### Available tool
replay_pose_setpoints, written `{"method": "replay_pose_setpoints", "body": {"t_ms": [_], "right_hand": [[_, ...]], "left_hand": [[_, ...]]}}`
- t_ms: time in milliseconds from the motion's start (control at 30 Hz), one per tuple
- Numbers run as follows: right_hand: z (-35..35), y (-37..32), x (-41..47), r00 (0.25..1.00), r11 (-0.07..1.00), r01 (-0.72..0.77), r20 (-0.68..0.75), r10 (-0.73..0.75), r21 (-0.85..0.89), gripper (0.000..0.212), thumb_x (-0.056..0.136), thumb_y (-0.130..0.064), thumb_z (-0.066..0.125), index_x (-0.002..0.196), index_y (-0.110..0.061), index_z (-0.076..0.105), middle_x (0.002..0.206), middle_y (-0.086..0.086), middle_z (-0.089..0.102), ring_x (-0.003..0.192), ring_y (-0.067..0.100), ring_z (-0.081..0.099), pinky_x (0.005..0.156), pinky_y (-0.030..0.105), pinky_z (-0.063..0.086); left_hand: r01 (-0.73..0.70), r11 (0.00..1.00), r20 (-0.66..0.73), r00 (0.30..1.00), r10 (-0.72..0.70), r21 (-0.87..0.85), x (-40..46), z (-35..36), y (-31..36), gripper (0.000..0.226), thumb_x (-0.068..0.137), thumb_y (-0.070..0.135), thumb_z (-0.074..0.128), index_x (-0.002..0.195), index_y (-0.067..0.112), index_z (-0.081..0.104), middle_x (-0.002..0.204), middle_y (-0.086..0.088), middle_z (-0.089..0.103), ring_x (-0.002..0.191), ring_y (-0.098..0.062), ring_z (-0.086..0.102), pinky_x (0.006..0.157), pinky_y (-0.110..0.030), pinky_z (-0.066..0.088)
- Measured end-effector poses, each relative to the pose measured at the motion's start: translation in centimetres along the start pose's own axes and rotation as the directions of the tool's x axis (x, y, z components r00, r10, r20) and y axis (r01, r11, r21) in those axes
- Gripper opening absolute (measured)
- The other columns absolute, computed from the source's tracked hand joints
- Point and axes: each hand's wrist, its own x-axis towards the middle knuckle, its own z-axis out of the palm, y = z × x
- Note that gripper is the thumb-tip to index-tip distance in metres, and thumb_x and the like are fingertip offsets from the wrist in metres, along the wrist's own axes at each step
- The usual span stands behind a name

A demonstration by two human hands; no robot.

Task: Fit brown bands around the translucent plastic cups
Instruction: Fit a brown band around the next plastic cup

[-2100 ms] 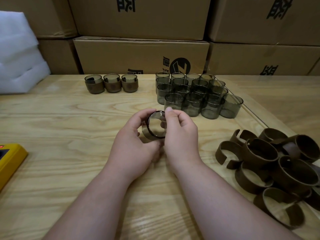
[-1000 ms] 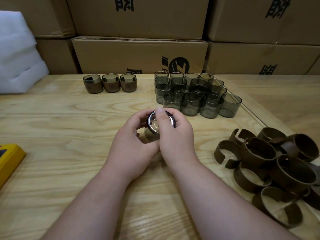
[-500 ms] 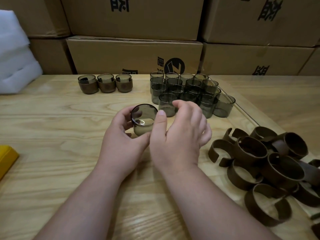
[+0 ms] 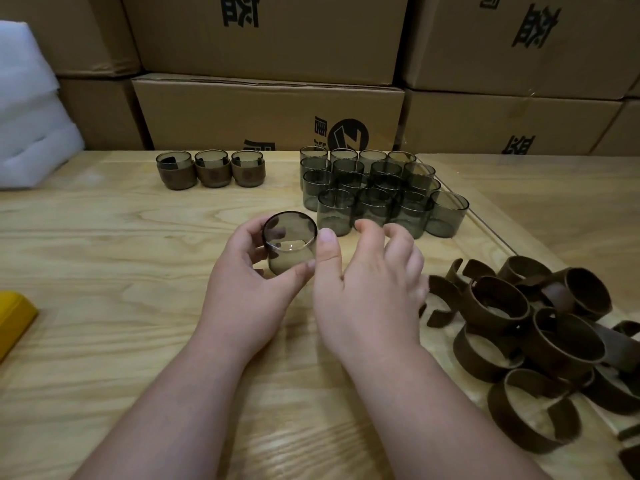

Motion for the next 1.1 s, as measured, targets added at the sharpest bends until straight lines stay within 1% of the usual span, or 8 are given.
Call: {"method": "replay_pose_setpoints", "body": {"t_ms": [133,267,433,533,700,833,967,1100], "right_hand": [[0.3,-0.2,-0.3,0.988,0.968,0.154,-0.052,-0.146,0.196,0.077,0.092,-0.074,0.010,0.138,-0.027,0.050,0.143,-0.005,0.041,0.137,0.016,0.030,0.113,0.049,0.033],[0.3,0.3,0.4,0.966,0.923,0.253,-0.120,-0.228,0.288,0.088,0.083,-0.087,0.018,0.127,-0.024,0.061,0.130,-0.007,0.052,0.128,0.014,0.038,0.110,0.037,0.034],[0.7,1.3,1.5,0.968,0.896,0.156,-0.245,-0.054,0.416,0.041,0.103,-0.044,0.020,0.094,-0.034,0.058,0.103,-0.016,0.054,0.107,0.003,0.042,0.094,0.028,0.035],[0.8,1.9,2.4,0.966,0.906,0.075,-0.256,0.039,0.417,0.035,0.106,-0.030,0.029,0.087,-0.028,0.058,0.099,-0.011,0.055,0.106,0.014,0.051,0.093,0.033,0.040],[1.2,2.5,3.4,0.981,0.927,-0.141,-0.075,0.178,0.348,0.020,0.100,-0.021,0.049,0.109,-0.037,0.059,0.119,-0.014,0.051,0.125,0.013,0.042,0.097,0.027,0.032],[1.4,2.3,3.3,0.979,0.971,-0.188,0.108,0.173,0.150,0.060,0.087,-0.034,0.060,0.146,-0.030,0.048,0.149,-0.008,0.046,0.138,0.018,0.037,0.116,0.040,0.032],[1.6,2.4,3.4,0.983,0.979,-0.168,0.091,0.158,0.113,0.066,0.089,-0.033,0.062,0.152,-0.023,0.044,0.153,-0.006,0.045,0.142,0.019,0.038,0.118,0.042,0.032],[1.5,2.3,3.5,0.988,0.957,-0.144,-0.016,0.153,0.253,0.064,0.092,-0.033,0.064,0.151,-0.017,0.047,0.152,-0.003,0.048,0.141,0.019,0.042,0.117,0.036,0.037]], "left_hand": [[0.029,1.000,0.014,0.999,-0.029,0.013,0.0,0.1,0.0,0.066,0.062,0.041,0.085,0.123,0.041,0.059,0.114,0.027,0.070,0.107,0.002,0.067,0.089,-0.030,0.055],[0.040,0.998,0.020,0.999,-0.041,0.052,0.0,0.0,0.0,0.064,0.057,0.053,0.083,0.116,0.050,0.057,0.112,0.031,0.069,0.105,0.007,0.065,0.090,-0.031,0.055],[0.071,0.995,0.029,0.997,-0.073,0.072,-0.1,0.0,-0.1,0.064,0.061,0.045,0.085,0.119,0.048,0.057,0.113,0.033,0.067,0.108,0.002,0.066,0.097,-0.037,0.055],[0.086,0.990,0.062,0.994,-0.093,0.111,-0.1,0.0,-0.1,0.060,0.062,0.049,0.084,0.114,0.054,0.055,0.114,0.034,0.067,0.108,0.000,0.067,0.098,-0.037,0.054],[0.116,0.978,0.133,0.981,-0.139,0.172,-0.3,0.1,0.1,0.065,0.063,0.047,0.084,0.121,0.049,0.056,0.120,0.025,0.068,0.113,-0.003,0.066,0.103,-0.040,0.053],[0.101,0.967,0.147,0.979,-0.138,0.235,-0.2,0.0,0.0,0.068,0.073,0.034,0.091,0.130,0.044,0.054,0.121,0.026,0.067,0.114,0.003,0.063,0.105,-0.032,0.050],[0.058,0.951,0.174,0.978,-0.115,0.303,-0.1,0.0,-0.3,0.068,0.074,0.034,0.089,0.132,0.042,0.054,0.119,0.032,0.064,0.114,0.016,0.056,0.094,-0.011,0.042],[0.026,0.935,0.196,0.975,-0.101,0.353,-0.1,0.1,-0.2,0.061,0.075,0.036,0.088,0.124,0.050,0.054,0.116,0.035,0.062,0.115,0.009,0.058,0.093,-0.012,0.042]]}}
